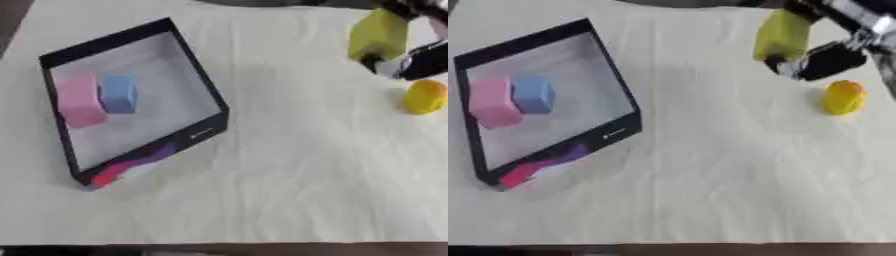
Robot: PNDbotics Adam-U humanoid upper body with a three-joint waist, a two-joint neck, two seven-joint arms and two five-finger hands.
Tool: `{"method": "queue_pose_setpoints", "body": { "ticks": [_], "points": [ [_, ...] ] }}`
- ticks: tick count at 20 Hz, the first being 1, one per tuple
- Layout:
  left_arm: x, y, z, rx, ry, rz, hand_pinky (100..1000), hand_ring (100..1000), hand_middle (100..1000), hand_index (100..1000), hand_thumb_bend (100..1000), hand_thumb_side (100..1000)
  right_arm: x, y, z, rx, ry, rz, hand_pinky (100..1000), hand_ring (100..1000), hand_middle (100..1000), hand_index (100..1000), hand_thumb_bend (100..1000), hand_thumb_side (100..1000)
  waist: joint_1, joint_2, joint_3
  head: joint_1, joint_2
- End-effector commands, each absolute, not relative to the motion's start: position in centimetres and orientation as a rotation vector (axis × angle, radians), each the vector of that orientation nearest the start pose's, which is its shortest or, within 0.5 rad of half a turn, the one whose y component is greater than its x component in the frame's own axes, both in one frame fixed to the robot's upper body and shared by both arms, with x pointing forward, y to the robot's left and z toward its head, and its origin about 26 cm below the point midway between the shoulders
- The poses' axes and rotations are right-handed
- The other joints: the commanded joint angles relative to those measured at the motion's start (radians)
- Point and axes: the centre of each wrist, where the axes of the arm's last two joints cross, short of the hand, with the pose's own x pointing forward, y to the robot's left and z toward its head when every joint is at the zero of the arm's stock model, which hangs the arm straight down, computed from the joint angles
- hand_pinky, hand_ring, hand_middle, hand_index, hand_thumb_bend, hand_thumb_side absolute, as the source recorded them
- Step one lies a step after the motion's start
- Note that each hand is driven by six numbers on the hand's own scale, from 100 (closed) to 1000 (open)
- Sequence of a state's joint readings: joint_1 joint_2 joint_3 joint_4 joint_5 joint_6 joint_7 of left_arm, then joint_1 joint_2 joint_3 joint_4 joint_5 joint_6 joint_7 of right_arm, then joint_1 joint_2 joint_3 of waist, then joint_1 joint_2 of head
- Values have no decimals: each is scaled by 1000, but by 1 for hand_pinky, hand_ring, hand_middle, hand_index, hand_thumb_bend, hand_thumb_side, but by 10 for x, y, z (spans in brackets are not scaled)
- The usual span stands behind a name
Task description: Pick up objects on the table and place them in the box.
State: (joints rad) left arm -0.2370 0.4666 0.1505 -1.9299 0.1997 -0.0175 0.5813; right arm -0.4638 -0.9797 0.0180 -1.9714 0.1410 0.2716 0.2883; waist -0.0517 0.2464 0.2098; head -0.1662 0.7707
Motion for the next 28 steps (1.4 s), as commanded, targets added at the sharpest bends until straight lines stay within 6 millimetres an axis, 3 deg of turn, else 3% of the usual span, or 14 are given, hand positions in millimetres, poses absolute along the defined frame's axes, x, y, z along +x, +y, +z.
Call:
{"method": "queue_pose_setpoints", "body": {
  "ticks": [1, 5, 11, 16, 20, 24, 28],
  "points": [
    [295, 333, 208, 549, -2253, 348, 703, 667, 752, 815, 290, 513, 282, -300, 362, -828, -1930, 1207, 792, 632, 457, 602, 271, 100, 13, -52, -4, -11, -1],
    [296, 331, 210, 541, -2261, 321, 704, 669, 752, 816, 297, 500, 295, -245, 389, -667, -2010, 1284, 792, 628, 466, 616, 255, 100, 26, -77, 1, -37, -1],
    [294, 333, 216, 558, -2287, 325, 705, 671, 752, 816, 305, 489, 331, -174, 393, -552, -2011, 1439, 785, 627, 470, 616, 297, 100, 26, -98, 8, -64, -1],
    [295, 331, 225, 562, -2315, 256, 706, 672, 752, 817, 304, 479, 362, -140, 367, -512, -1862, 1615, 781, 627, 478, 622, 301, 100, 17, -104, 30, -90, -1],
    [295, 331, 228, 562, -2323, 249, 707, 674, 752, 817, 308, 474, 375, -132, 357, -533, -1829, 1648, 780, 626, 479, 624, 292, 100, 16, -103, 36, -99, -1],
    [296, 327, 234, 533, -2344, 255, 706, 672, 751, 816, 306, 477, 391, -111, 326, -476, -1747, 1658, 786, 628, 480, 624, 301, 100, 11, -94, 92, -154, -1],
    [298, 324, 237, 503, -2356, 251, 707, 673, 751, 817, 307, 473, 409, -92, 283, -448, -1631, 1645, 793, 632, 483, 627, 300, 104, 11, -91, 109, -182, -1]
  ]
}}
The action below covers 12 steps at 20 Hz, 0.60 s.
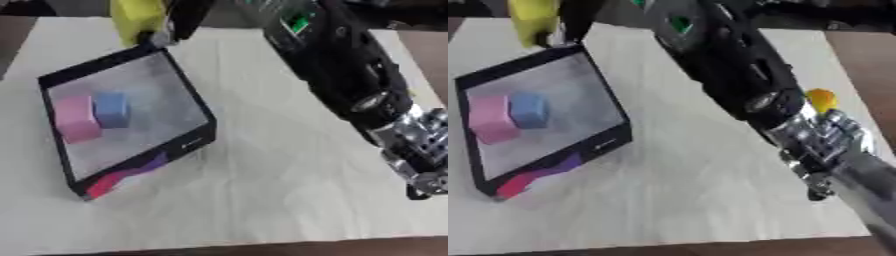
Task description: Pick up objects on the table and place them in the box.
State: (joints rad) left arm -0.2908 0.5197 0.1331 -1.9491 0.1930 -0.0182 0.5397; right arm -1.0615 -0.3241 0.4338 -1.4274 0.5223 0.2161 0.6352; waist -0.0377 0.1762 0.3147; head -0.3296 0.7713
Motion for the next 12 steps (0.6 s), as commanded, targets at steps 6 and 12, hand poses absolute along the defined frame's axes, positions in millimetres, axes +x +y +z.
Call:
{"method": "queue_pose_setpoints", "body": {
  "ticks": [6, 12],
  "points": [
    [298, 322, 240, 489, -2363, 249, 706, 671, 751, 816, 308, 475, 428, -79, 240, -461, -1554, 1665, 793, 628, 483, 629, 290, 100, -3, -7, 10, -19, -1],
    [299, 320, 240, 474, -2365, 250, 707, 670, 751, 817, 308, 479, 434, -74, 207, -467, -1497, 1701, 801, 649, 518, 664, 338, 100, -5, 2, 9, -2, -1]
  ]
}}
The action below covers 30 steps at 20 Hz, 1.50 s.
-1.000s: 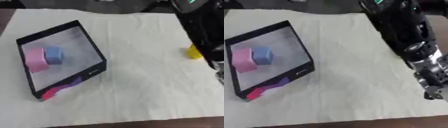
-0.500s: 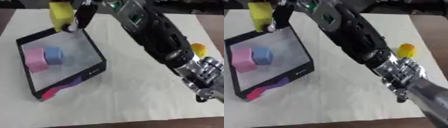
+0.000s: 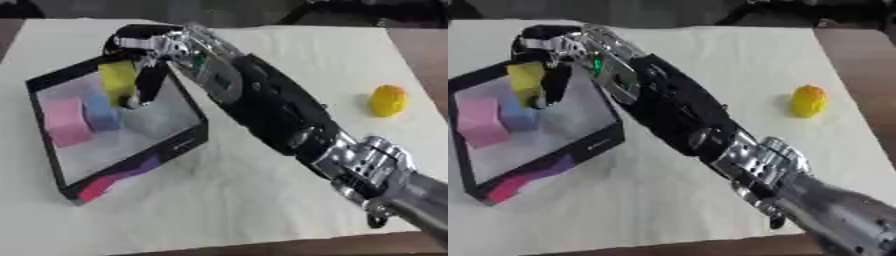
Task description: Pick up objects on the table and place them in the box.
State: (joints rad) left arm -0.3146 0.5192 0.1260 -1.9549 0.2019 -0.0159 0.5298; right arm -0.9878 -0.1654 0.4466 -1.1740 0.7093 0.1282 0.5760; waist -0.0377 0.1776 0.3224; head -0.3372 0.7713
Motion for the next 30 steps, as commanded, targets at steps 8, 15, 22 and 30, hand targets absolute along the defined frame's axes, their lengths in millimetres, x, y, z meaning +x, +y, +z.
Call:
{"method": "queue_pose_setpoints", "body": {
  "ticks": [8, 15, 22, 30],
  "points": [
    [299, 322, 236, 484, -2345, 255, 706, 668, 750, 817, 306, 483, 435, -74, 193, -485, -1453, 1799, 836, 780, 694, 817, 429, 192, -7, 5, -2, 10, -1],
    [299, 324, 234, 493, -2337, 261, 706, 667, 750, 817, 308, 482, 423, -80, 236, -497, -1687, 1709, 889, 865, 801, 907, 509, 383, -4, 4, -9, 30, -1],
    [298, 330, 232, 542, -2327, 297, 705, 667, 750, 817, 314, 474, 404, -112, 301, -566, -1932, 1512, 885, 848, 795, 905, 502, 280, 3, -6, -27, 63, -1],
    [292, 347, 214, 640, -2247, 338, 702, 659, 747, 817, 305, 486, 367, -205, 368, -770, -2178, 1112, 882, 841, 791, 903, 473, 178, 7, -16, -92, 129, -1]
  ]
}}
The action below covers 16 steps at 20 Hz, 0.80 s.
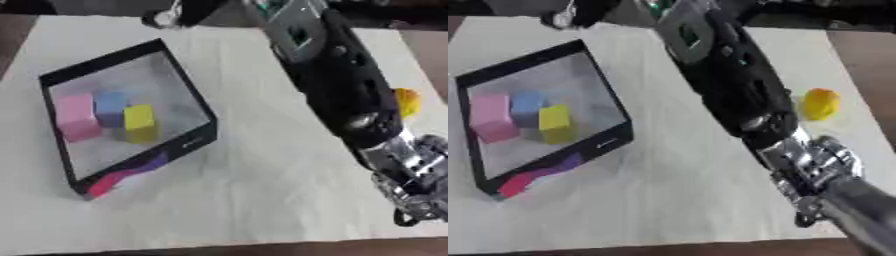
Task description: Pick up objects on the table and place them in the box.
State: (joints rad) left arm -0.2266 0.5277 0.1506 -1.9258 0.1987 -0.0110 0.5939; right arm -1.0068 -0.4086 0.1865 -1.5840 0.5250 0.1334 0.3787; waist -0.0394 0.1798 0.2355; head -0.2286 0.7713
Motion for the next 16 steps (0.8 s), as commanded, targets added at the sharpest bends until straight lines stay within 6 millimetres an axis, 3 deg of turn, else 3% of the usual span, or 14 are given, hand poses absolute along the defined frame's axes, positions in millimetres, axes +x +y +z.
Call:
{"method": "queue_pose_setpoints", "body": {
  "ticks": [1, 4, 8, 16],
  "points": [
    [292, 349, 214, 650, -2245, 346, 701, 659, 747, 817, 305, 487, 362, -217, 368, -791, -2180, 1069, 882, 841, 790, 902, 474, 181, 7, -18, -16, 35, -1],
    [290, 350, 211, 665, -2239, 367, 701, 658, 747, 818, 306, 491, 344, -244, 365, -849, -2166, 977, 884, 844, 795, 902, 486, 189, 2, -14, -44, 91, -1],
    [288, 353, 211, 687, -2237, 377, 701, 657, 747, 818, 305, 492, 327, -262, 352, -900, -2060, 1002, 890, 854, 810, 906, 492, 252, -1, -3, -67, 135, -1],
    [288, 355, 211, 699, -2236, 402, 701, 655, 746, 818, 305, 495, 322, -329, 320, -1012, -1724, 1086, 898, 871, 827, 909, 489, 339, 10, 21, -86, 187, -1]
  ]
}}
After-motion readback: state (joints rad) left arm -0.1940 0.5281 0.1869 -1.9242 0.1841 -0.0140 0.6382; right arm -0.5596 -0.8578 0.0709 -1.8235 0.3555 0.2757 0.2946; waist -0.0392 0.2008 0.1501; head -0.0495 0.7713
